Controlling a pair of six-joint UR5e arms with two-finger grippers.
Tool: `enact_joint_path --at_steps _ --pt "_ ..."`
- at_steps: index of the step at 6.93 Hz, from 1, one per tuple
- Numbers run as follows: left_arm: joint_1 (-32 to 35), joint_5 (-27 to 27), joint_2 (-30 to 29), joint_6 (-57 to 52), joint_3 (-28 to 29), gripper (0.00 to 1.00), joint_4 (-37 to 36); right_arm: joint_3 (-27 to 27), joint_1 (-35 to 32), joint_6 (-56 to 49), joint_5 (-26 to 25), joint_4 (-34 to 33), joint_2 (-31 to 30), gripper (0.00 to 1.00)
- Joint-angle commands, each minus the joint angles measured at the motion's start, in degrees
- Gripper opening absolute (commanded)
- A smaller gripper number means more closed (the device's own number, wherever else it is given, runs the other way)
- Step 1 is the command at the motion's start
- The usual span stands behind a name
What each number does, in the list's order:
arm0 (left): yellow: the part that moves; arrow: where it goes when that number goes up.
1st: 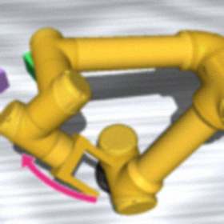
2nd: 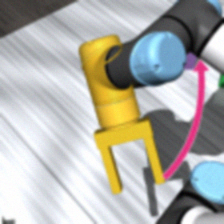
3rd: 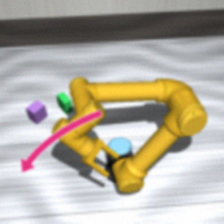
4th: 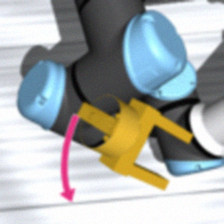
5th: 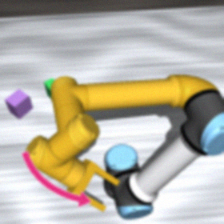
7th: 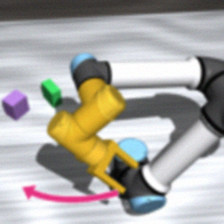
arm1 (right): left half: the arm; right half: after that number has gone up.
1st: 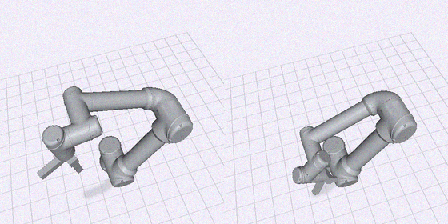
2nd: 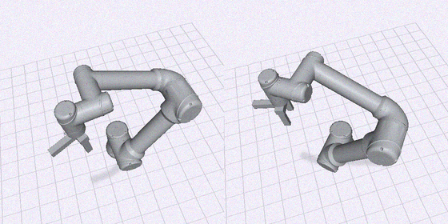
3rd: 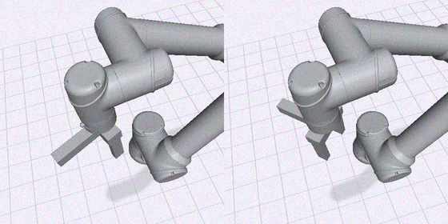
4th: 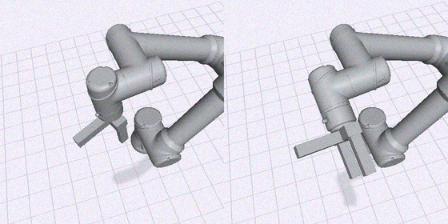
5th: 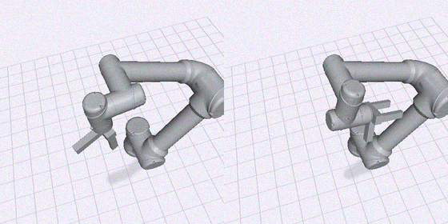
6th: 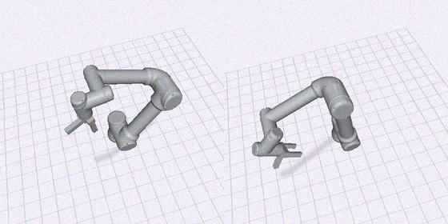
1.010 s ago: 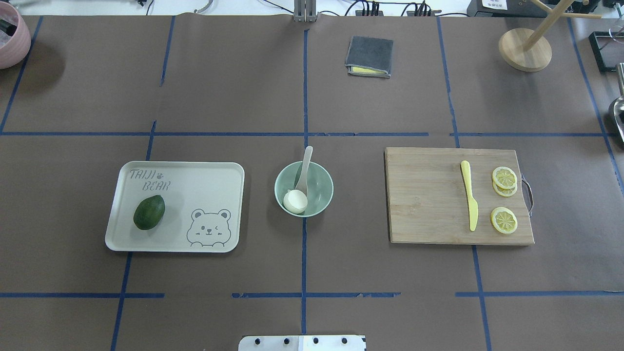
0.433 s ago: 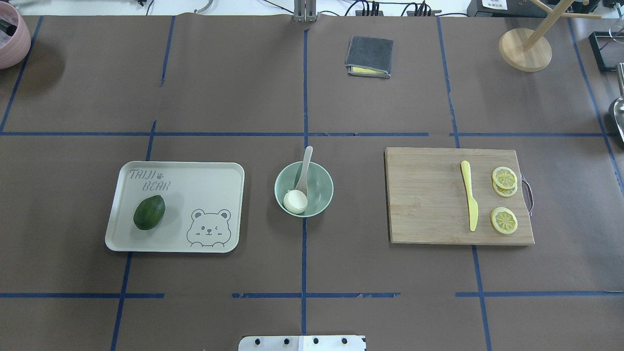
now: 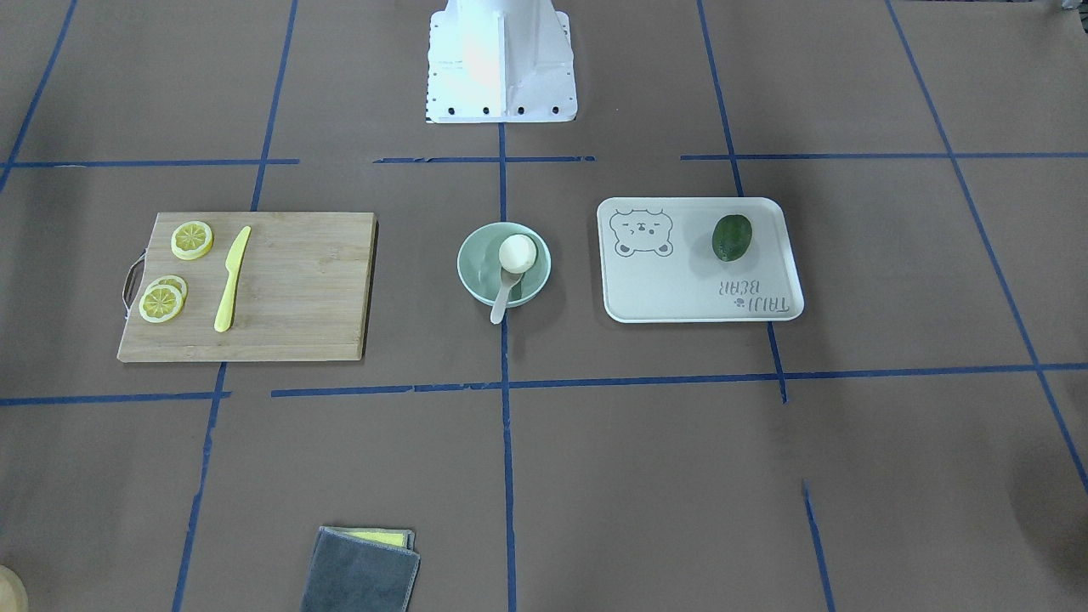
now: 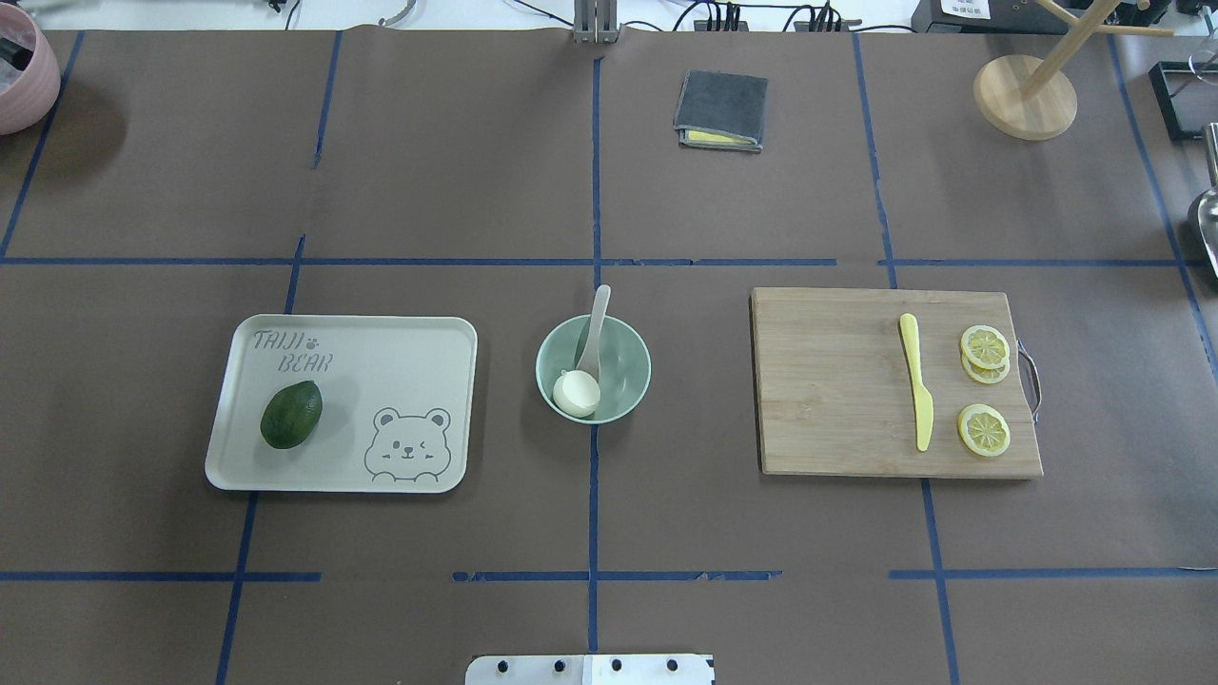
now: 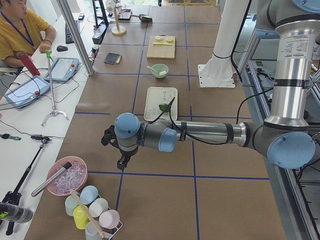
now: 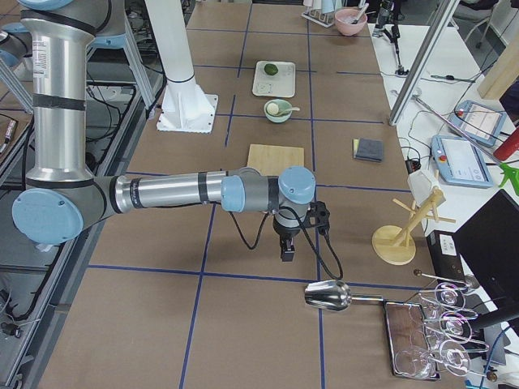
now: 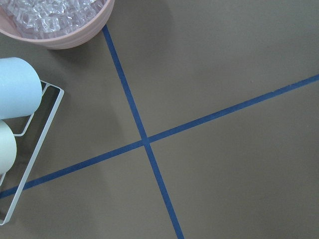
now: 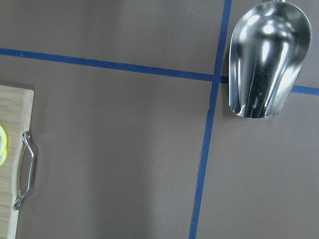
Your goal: Put spoon and bun in bowl
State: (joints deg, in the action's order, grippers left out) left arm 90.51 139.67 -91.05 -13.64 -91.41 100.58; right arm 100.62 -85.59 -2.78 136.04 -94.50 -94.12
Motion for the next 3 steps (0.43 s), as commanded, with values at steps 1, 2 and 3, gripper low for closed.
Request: enact_joint_path --at_steps 1,2,3 --pt "-0.34 -0.10 -0.26 0.01 -1.92 1.00 0.24 -2.18 0.07 -1.35 0.53 0.11 0.34 1.00" --pt "-0.25 -0.19 0.69 0.36 -1.67 1.00 0.15 -2.01 0.07 -1.70 0.45 0.28 0.08 1.00" --pt "-0.77 -2.01 -0.26 10.72 -0.02 1.00 0.15 -2.79 0.07 -1.61 0.45 1.59 -0.01 1.00"
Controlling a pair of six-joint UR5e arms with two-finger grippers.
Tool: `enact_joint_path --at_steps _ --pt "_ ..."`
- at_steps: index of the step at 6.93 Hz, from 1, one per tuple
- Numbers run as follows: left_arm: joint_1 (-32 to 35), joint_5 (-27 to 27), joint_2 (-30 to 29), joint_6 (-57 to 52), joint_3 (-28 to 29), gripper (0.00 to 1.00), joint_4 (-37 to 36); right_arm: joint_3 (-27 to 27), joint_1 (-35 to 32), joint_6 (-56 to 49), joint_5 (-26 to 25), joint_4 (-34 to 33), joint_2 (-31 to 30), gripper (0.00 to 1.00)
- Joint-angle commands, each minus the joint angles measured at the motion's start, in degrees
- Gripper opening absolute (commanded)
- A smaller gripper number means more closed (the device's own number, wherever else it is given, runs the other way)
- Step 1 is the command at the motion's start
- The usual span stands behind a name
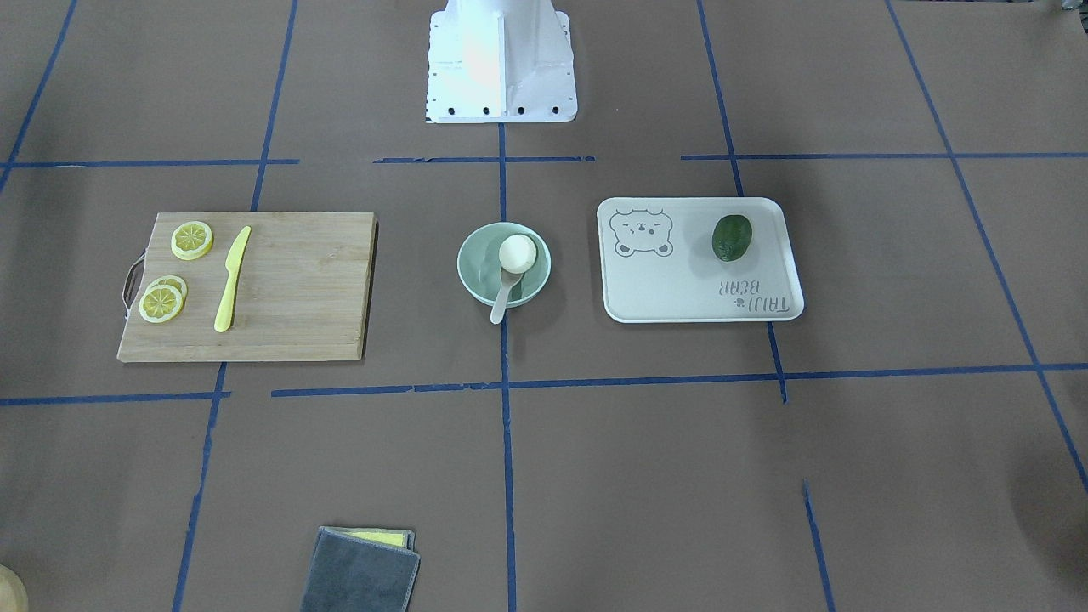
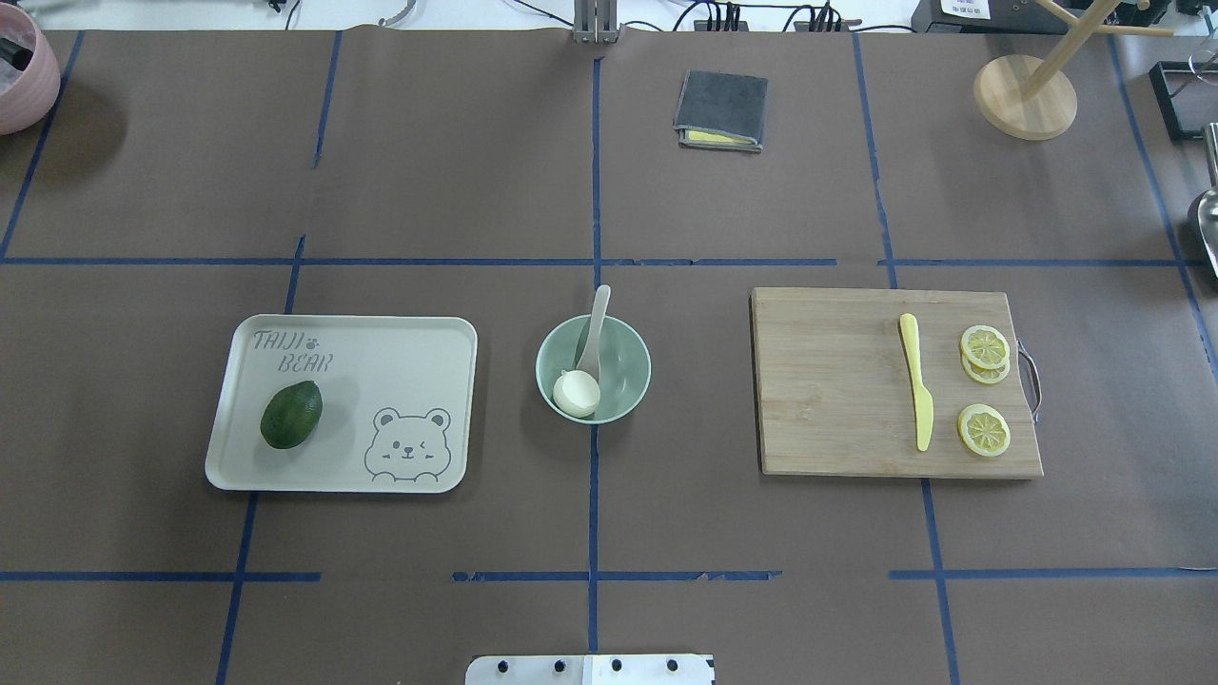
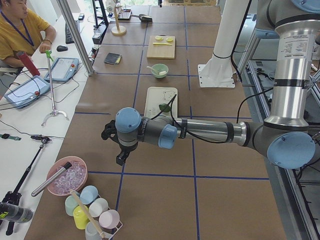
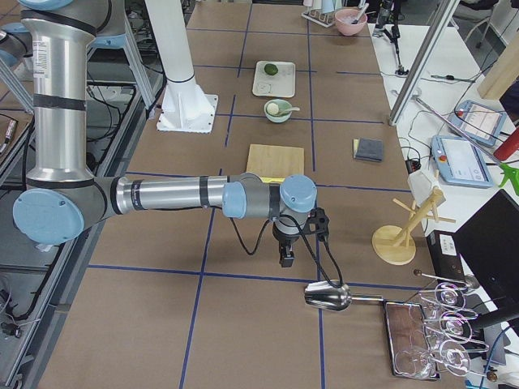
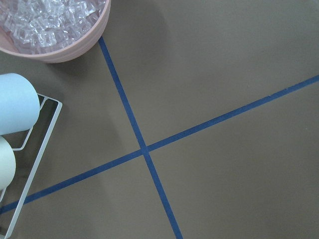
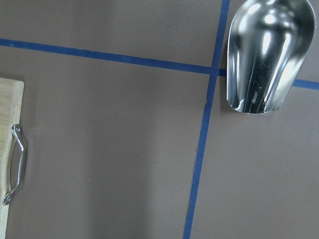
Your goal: Put spoon and bun in bowl
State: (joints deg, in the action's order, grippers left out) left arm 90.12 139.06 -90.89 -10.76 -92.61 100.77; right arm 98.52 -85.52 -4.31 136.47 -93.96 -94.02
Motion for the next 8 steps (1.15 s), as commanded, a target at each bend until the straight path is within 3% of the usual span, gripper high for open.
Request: enact_joint_path --at_steps 1,3,5,8 --pt "-0.64 -2.47 0.79 15.95 0.85 1.00 0.04 -1.83 0.01 0.09 0.20 2.62 0.41 1.00" --pt "-2.65 -6.95 2.48 14.55 0.76 1.00 -0.82 -1.84 0.01 0.26 0.47 3.87 0.76 1.00" --pt "-4.42 -6.88 2.65 13.93 -2.91 1.00 -6.62 -1.84 0.01 0.18 0.55 3.87 1.20 1.00" --pt "-4.51 -6.70 3.26 7.60 -2.76 1.00 -6.38 -1.23 0.01 0.62 0.47 3.96 1.47 1.00"
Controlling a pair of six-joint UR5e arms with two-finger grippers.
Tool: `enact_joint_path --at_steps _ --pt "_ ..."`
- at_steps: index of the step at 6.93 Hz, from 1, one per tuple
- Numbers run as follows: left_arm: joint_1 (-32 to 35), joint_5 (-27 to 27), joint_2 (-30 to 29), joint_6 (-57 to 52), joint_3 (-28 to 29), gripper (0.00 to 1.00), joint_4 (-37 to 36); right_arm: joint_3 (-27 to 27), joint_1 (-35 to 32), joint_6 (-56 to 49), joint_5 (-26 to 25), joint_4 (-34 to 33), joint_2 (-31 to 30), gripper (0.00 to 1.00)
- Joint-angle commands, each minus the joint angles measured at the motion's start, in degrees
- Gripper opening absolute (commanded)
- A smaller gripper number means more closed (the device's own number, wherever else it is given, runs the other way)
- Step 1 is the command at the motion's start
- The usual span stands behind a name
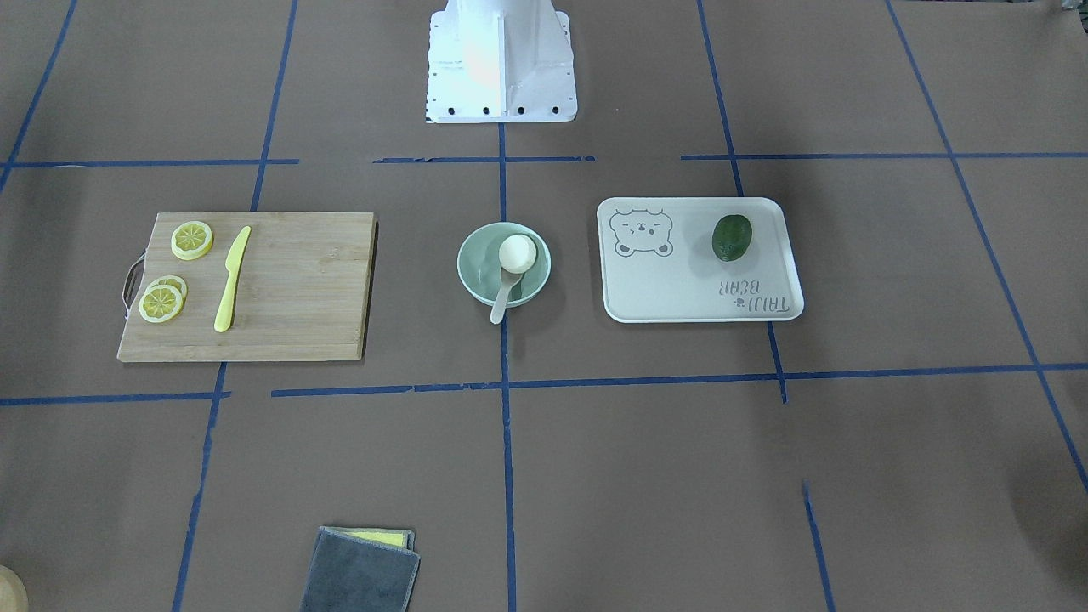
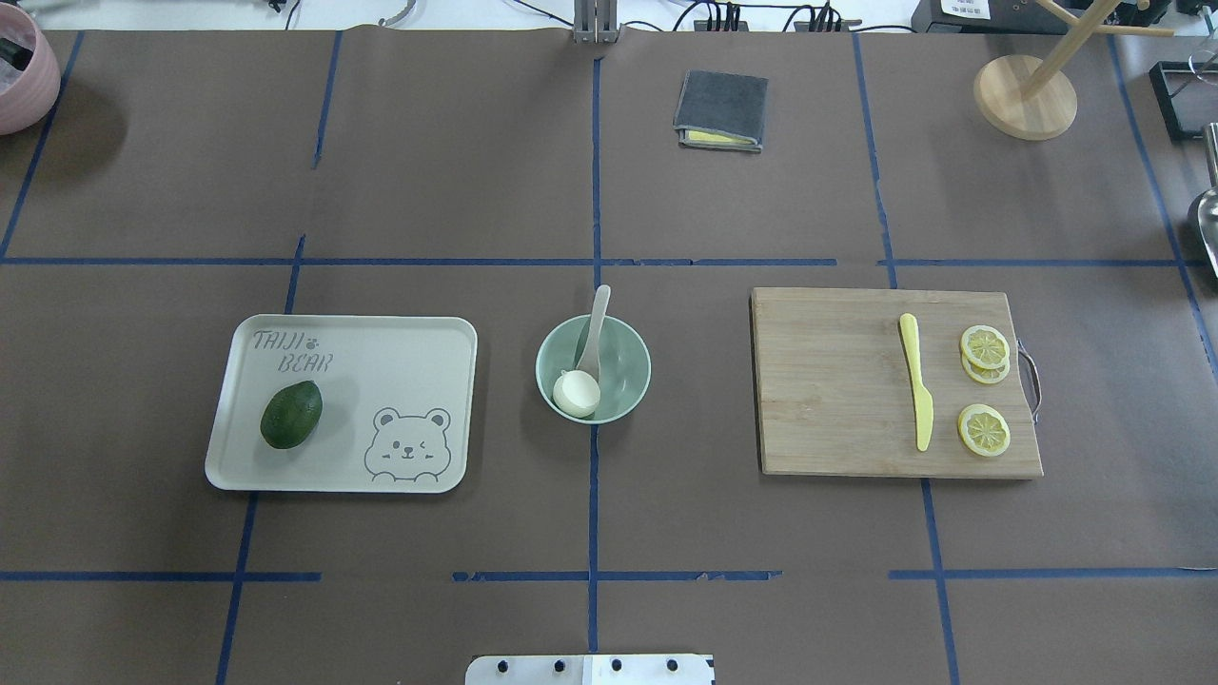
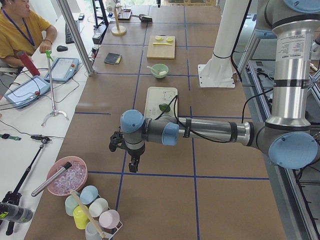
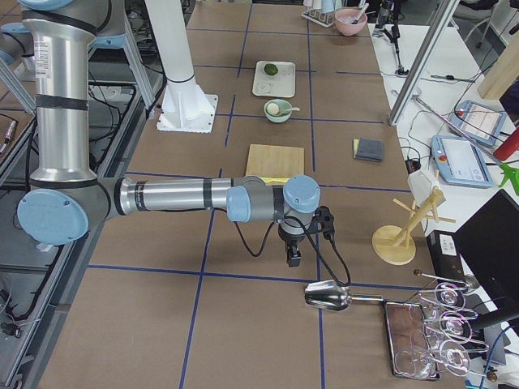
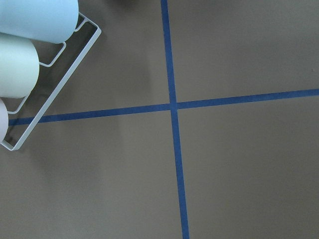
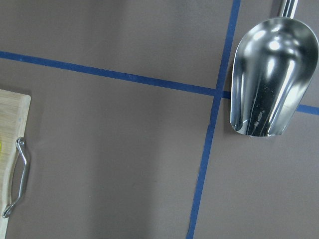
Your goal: Put spoon and bun in bowl
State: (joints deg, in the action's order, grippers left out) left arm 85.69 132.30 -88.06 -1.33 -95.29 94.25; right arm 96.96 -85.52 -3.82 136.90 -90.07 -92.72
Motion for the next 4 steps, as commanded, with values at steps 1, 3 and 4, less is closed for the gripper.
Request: enact_joint_path --at_steps 1,3,4 --pt "-0.17 0.15 0.08 -1.92 0.11 1.00 0.49 0.51 0.00 0.13 0.12 -0.02 2.17 1.00" --pt "-0.17 0.23 -0.18 -1.83 -0.24 1.00 0.49 0.33 0.00 0.30 -0.14 -0.02 2.37 1.00" --pt "-0.17 0.32 -0.18 -1.83 -0.77 1.00 0.41 0.33 0.00 -0.31 -0.23 0.07 2.54 1.00"
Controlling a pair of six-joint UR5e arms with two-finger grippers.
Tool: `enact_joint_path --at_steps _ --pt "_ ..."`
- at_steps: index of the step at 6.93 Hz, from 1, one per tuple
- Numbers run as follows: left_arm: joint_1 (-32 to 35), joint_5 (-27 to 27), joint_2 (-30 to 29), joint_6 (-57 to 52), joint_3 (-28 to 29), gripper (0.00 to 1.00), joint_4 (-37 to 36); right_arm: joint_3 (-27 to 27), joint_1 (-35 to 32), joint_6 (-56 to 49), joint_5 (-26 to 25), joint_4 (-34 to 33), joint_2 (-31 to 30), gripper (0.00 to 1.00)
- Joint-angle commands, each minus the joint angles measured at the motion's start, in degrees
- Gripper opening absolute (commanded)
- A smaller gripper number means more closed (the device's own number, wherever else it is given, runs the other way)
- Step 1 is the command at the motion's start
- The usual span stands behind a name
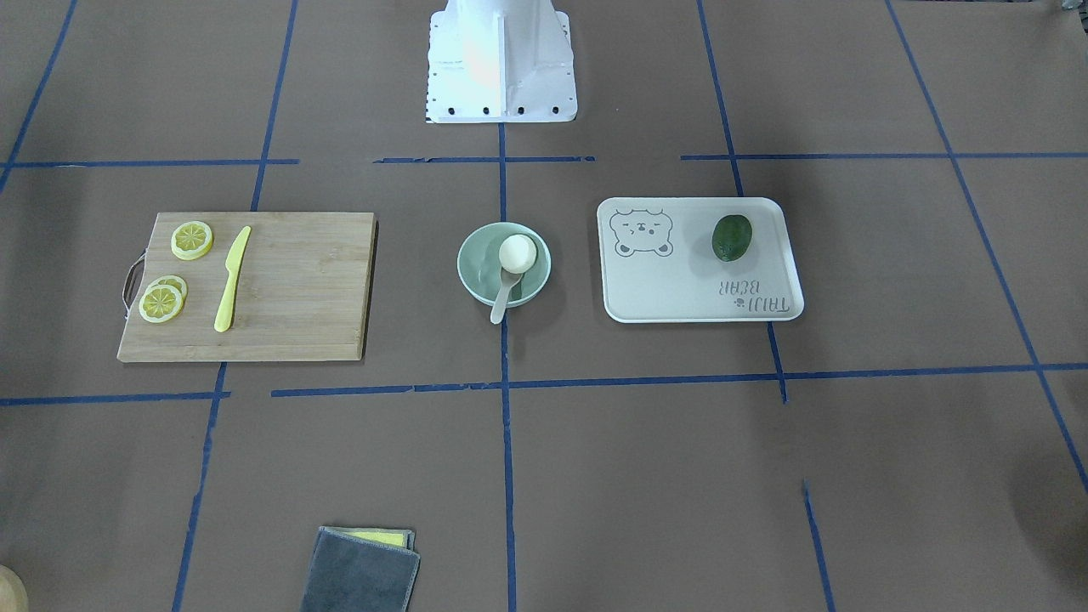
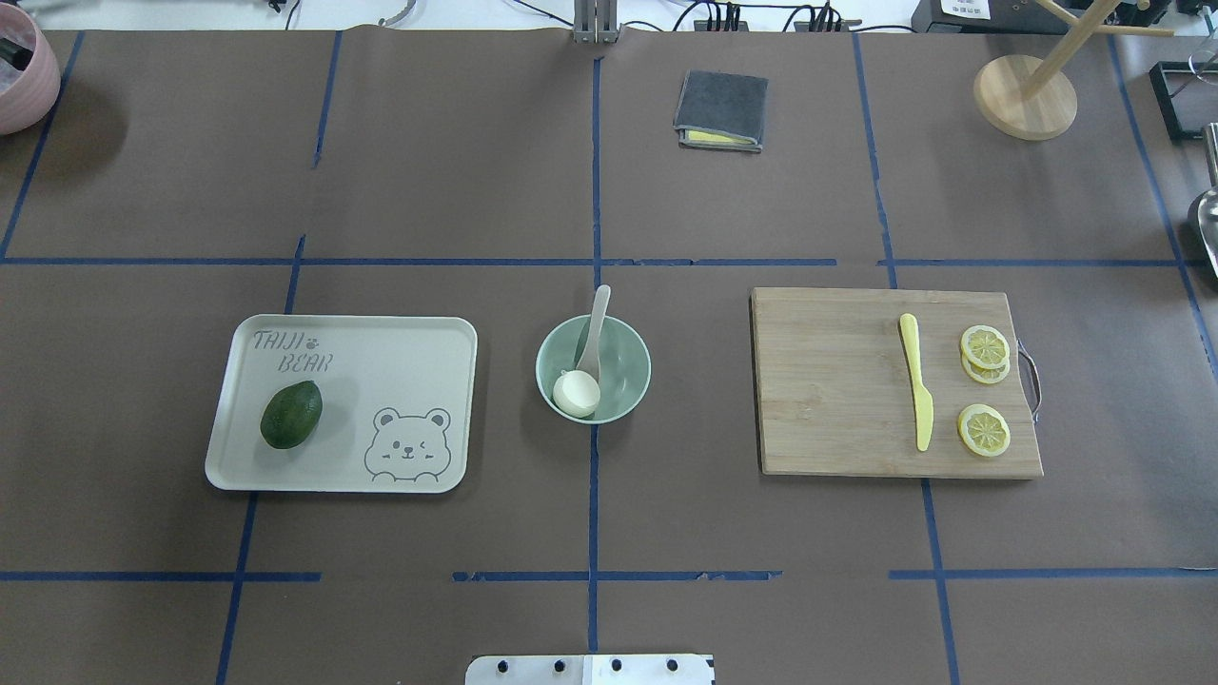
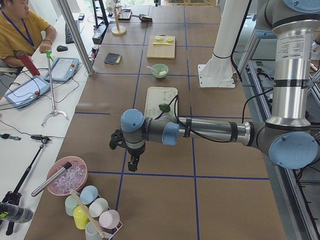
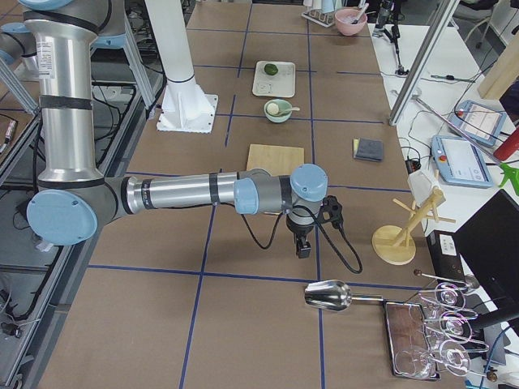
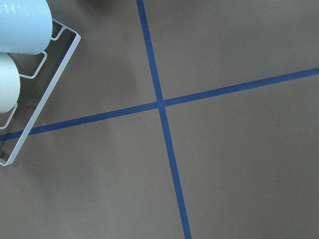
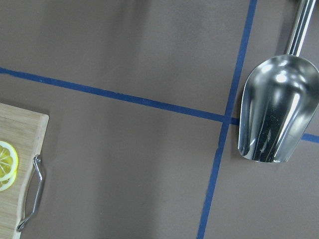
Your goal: Put spoon and bun in bowl
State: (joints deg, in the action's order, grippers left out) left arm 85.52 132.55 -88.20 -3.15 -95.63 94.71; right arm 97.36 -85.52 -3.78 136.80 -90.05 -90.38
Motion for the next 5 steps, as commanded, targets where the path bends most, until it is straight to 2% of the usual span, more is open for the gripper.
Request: enact_joint_path --at_steps 1,5 --pt "0.00 0.34 -0.39 -0.01 -0.44 1.00 0.12 0.46 0.00 0.09 -0.04 0.05 0.29 1.00" --pt "0.00 0.87 -1.89 -0.01 -1.32 1.00 -0.58 1.08 0.00 0.18 -0.39 0.05 1.00 1.00"
